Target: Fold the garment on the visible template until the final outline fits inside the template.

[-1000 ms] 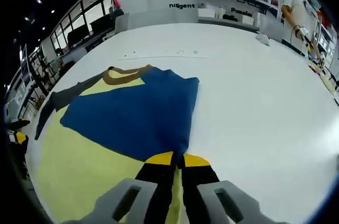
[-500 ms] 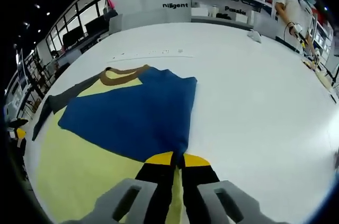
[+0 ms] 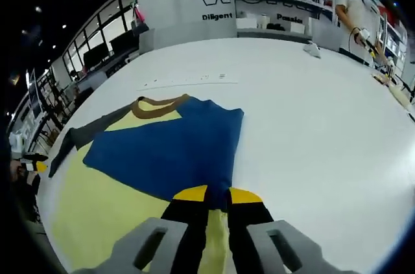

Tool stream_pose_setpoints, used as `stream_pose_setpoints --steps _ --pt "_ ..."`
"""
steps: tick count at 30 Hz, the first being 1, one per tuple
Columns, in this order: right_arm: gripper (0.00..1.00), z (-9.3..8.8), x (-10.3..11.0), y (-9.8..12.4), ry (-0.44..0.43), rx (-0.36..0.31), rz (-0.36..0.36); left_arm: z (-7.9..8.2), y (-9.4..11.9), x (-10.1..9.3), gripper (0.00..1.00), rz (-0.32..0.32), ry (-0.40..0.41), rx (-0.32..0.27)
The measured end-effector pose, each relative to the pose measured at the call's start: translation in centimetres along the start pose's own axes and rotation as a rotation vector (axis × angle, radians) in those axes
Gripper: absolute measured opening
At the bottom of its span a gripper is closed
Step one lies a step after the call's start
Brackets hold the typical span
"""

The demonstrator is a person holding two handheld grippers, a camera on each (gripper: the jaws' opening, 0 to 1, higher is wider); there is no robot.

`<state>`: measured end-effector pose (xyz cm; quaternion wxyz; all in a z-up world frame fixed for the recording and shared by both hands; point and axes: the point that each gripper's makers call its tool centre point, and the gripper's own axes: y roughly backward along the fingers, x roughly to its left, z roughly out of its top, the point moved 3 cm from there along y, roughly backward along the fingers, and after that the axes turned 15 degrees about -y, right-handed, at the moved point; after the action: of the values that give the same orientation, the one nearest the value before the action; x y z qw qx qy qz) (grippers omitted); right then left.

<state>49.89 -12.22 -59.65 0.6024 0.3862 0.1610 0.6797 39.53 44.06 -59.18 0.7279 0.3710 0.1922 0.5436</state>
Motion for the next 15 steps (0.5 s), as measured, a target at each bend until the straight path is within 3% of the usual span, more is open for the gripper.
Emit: stream_pose_setpoints --steps 5,15 --pt "0.18 0.3 0.9 0.8 -0.02 -0.044 0.033 -0.2 -0.6 0.6 0.52 -0.005 0.022 0.011" --pt "0.38 -0.1 2.0 1.8 0.024 -0.074 0.045 -0.7 -1.3 0.6 0.43 -0.022 0.025 0.06"
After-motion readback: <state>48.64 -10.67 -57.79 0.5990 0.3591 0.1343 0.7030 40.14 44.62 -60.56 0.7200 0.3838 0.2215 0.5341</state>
